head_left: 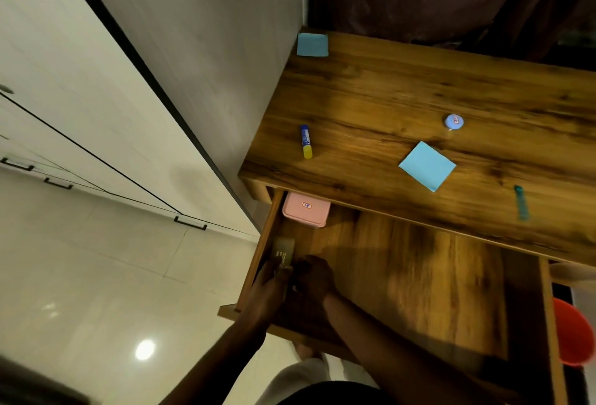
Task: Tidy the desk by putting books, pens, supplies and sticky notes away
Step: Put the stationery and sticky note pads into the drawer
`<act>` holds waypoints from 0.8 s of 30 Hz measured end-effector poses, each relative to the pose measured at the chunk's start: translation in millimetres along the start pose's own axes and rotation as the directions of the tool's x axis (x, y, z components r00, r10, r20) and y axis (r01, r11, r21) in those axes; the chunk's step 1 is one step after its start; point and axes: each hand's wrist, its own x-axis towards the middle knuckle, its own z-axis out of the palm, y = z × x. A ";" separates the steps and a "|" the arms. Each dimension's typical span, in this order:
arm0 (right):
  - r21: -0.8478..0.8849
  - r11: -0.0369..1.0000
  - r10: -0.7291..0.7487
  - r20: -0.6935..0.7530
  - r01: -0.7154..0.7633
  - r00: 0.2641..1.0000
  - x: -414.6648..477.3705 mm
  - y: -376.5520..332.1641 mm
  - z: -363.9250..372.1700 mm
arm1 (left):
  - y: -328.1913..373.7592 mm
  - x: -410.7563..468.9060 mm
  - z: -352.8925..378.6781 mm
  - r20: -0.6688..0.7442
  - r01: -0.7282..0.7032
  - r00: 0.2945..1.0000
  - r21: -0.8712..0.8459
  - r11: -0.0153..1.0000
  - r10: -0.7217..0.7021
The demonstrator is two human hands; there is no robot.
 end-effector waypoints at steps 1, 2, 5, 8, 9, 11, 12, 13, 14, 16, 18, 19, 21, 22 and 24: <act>0.070 0.997 0.030 -0.008 -0.030 1.000 1.2 1.8 -2.0 | 1.1 0.0 1.1 0.002 -0.010 1.000 0.014 1.000 0.010; 0.163 0.984 0.069 -0.015 -0.066 0.998 1.1 3.0 -5.6 | 3.1 -0.6 2.9 0.006 -0.028 1.000 0.025 0.999 0.028; 0.357 0.930 0.109 -0.057 -0.082 0.992 -4.4 6.4 -20.7 | 10.3 -2.3 8.9 0.024 -0.079 0.997 0.039 0.996 0.078; 0.561 0.827 0.116 -0.093 -0.044 0.989 -30.6 8.0 -46.7 | 18.1 -4.2 15.9 0.077 -0.094 0.993 0.011 0.996 0.093; 0.603 0.798 0.096 -0.109 -0.011 0.989 -39.1 10.0 -56.0 | 19.7 -4.0 18.2 0.094 -0.108 0.990 0.015 0.994 0.106; 0.632 0.773 0.049 -0.150 0.058 0.987 -56.4 15.9 -78.6 | 25.8 -5.2 25.2 0.132 -0.152 0.980 0.031 0.988 0.146; 0.631 0.771 0.030 -0.177 0.090 0.984 -64.2 18.5 -90.8 | 29.0 -5.7 30.6 0.150 -0.162 0.977 0.040 0.986 0.154; 0.637 0.762 0.015 -0.205 0.122 0.979 -71.6 21.1 -102.5 | 31.6 -4.8 36.7 0.159 -0.169 0.974 0.047 0.984 0.160; 0.638 0.756 0.008 -0.237 0.149 0.972 -77.9 22.7 -113.6 | 33.3 -2.6 43.1 0.168 -0.176 0.972 0.052 0.983 0.165; 0.637 0.744 0.010 -0.316 0.204 0.949 -91.0 30.2 -140.0 | 40.5 -0.3 63.6 0.183 -0.193 0.967 0.074 0.978 0.177; 0.599 0.763 0.011 -0.389 0.243 0.921 -100.4 39.5 -167.6 | 46.8 3.3 83.8 0.186 -0.211 0.964 0.095 0.973 0.190; 0.574 0.773 0.009 -0.435 0.270 0.900 -102.9 44.0 -180.9 | 50.4 4.4 92.7 0.190 -0.218 0.962 0.109 0.970 0.195; 0.482 0.817 -0.001 -0.550 0.318 0.835 -106.5 57.2 -213.3 | 59.3 2.4 114.1 0.210 -0.237 0.956 0.130 0.963 0.206; 0.424 0.845 -0.011 -0.594 0.324 0.804 -107.9 64.0 -230.3 | 65.0 0.0 125.4 0.210 -0.244 0.953 0.115 0.963 0.216; 0.292 0.899 -0.056 -0.660 0.325 0.749 -109.5 73.3 -258.4 | 72.1 -0.3 140.4 0.204 -0.254 0.950 0.067 0.965 0.236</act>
